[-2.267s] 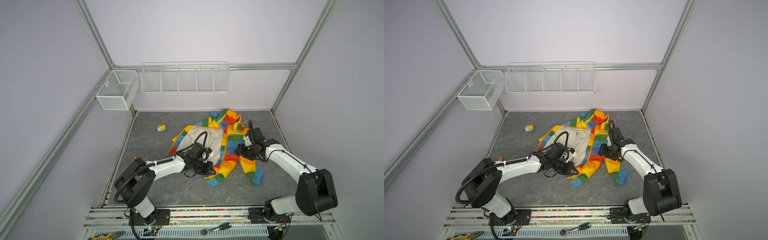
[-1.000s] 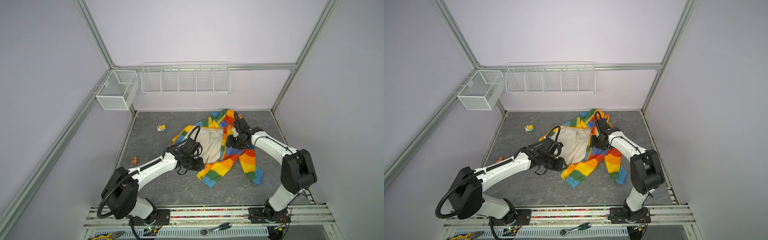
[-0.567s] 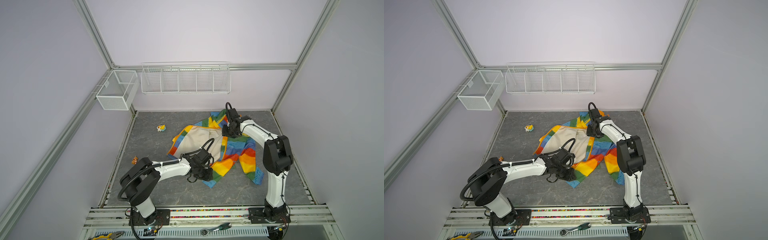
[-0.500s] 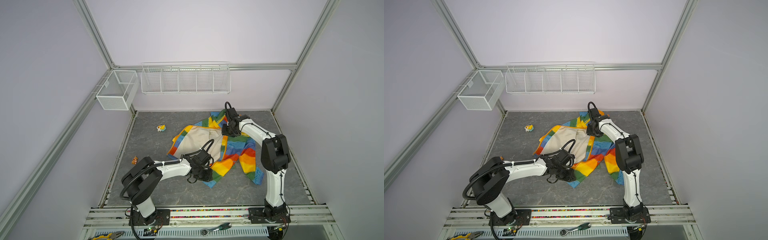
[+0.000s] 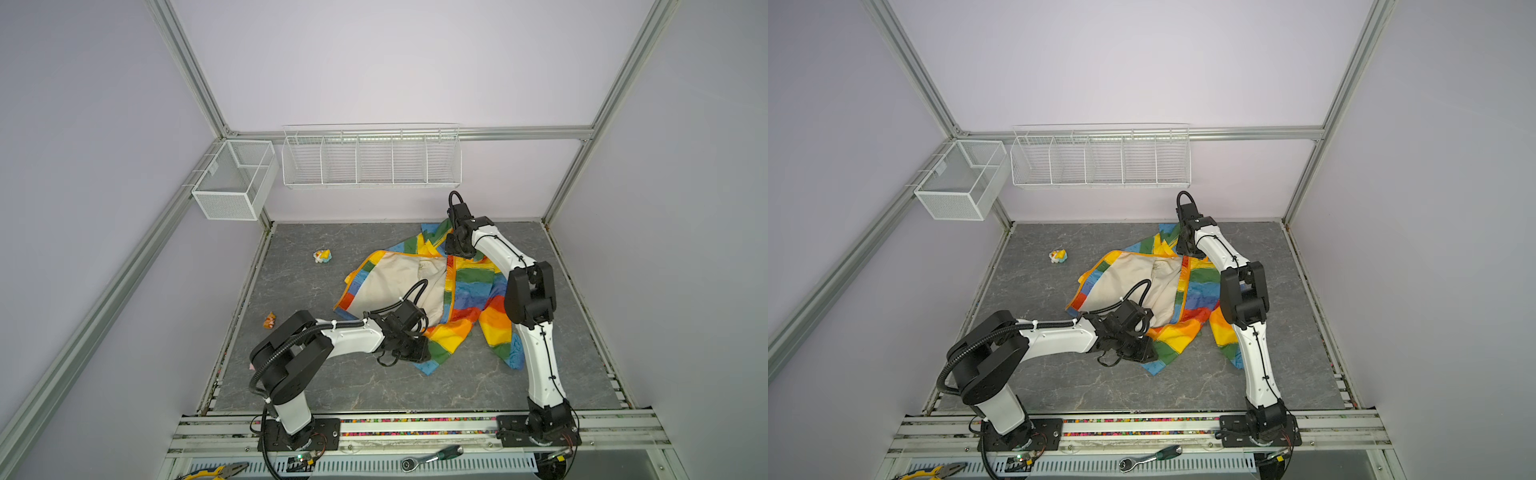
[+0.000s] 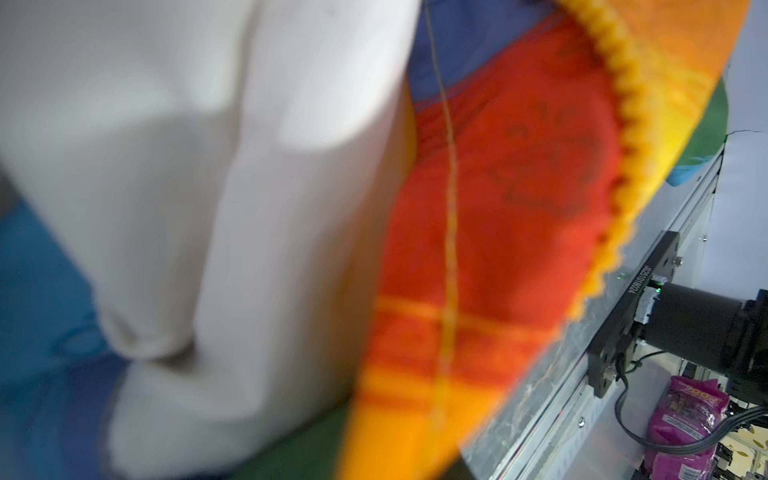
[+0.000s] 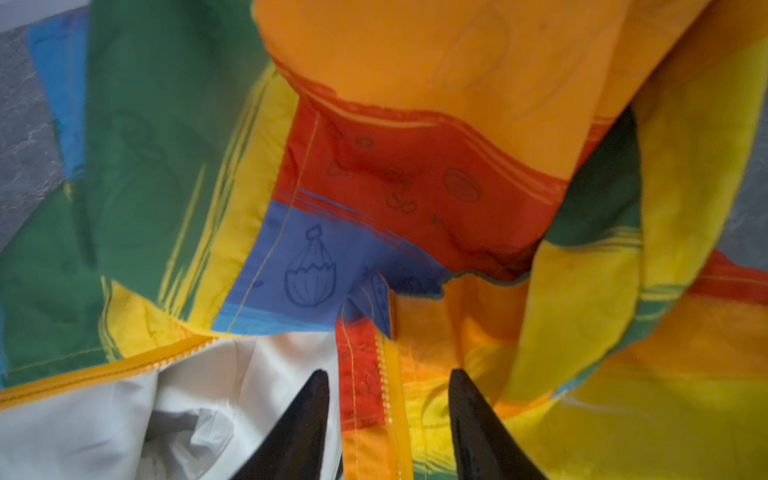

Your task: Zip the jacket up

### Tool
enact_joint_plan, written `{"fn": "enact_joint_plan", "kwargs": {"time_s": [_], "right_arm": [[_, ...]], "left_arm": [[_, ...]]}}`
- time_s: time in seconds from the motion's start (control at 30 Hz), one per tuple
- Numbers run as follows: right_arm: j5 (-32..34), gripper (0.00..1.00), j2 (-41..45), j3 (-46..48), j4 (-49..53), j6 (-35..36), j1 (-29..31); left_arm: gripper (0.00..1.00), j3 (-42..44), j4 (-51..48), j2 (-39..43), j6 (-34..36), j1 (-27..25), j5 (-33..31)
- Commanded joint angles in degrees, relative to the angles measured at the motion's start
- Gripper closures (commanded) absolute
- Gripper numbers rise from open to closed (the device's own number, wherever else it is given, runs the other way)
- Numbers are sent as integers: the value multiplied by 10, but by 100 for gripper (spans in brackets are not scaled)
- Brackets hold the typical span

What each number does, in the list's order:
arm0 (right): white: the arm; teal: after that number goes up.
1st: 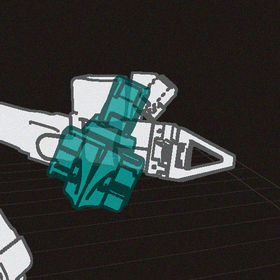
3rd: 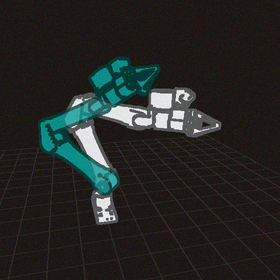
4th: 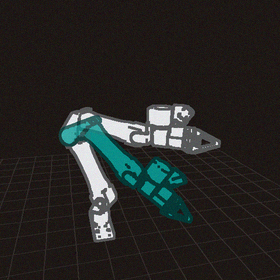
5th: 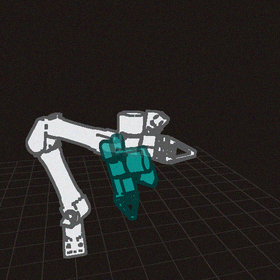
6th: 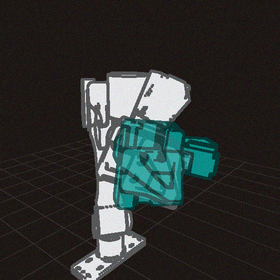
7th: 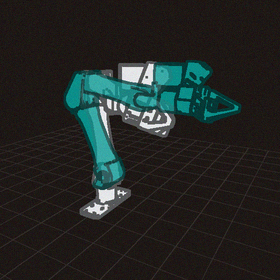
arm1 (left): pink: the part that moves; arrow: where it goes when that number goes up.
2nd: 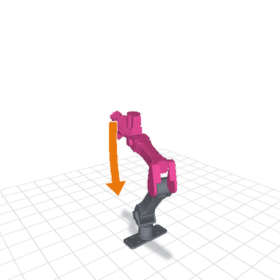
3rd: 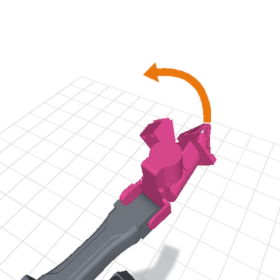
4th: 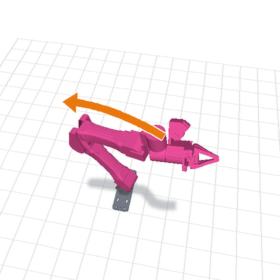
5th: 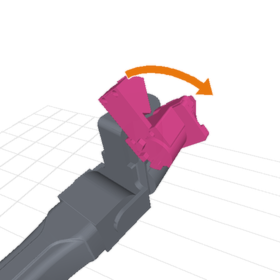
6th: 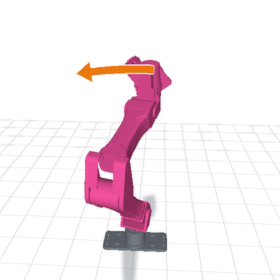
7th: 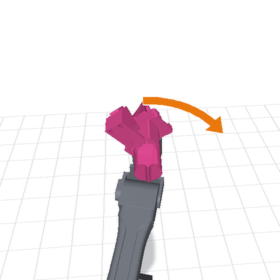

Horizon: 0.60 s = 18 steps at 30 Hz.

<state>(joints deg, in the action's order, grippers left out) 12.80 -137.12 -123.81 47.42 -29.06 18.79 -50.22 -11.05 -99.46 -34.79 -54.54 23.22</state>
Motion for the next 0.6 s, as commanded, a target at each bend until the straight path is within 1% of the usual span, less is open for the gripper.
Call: {"fn": "enact_joint_plan", "kwargs": {"time_s": [0.0, 0.17, 0.37, 0.57], "right_arm": [[5, 50, -28, -33, 23, 18, -6], [-4, 50, -58, -63, 23, 20, -13], [-22, 61, -78, -71, 15, 9, -25], [-47, 77, -80, -64, 1, -1, -36]], "left_arm": [[83, 17, -5, -18, -3, -2, -5], [84, 30, 1, -16, -9, -2, -1], [84, 45, 11, -13, -18, -2, -1], [84, 56, 21, -14, -25, -2, 2]]}}
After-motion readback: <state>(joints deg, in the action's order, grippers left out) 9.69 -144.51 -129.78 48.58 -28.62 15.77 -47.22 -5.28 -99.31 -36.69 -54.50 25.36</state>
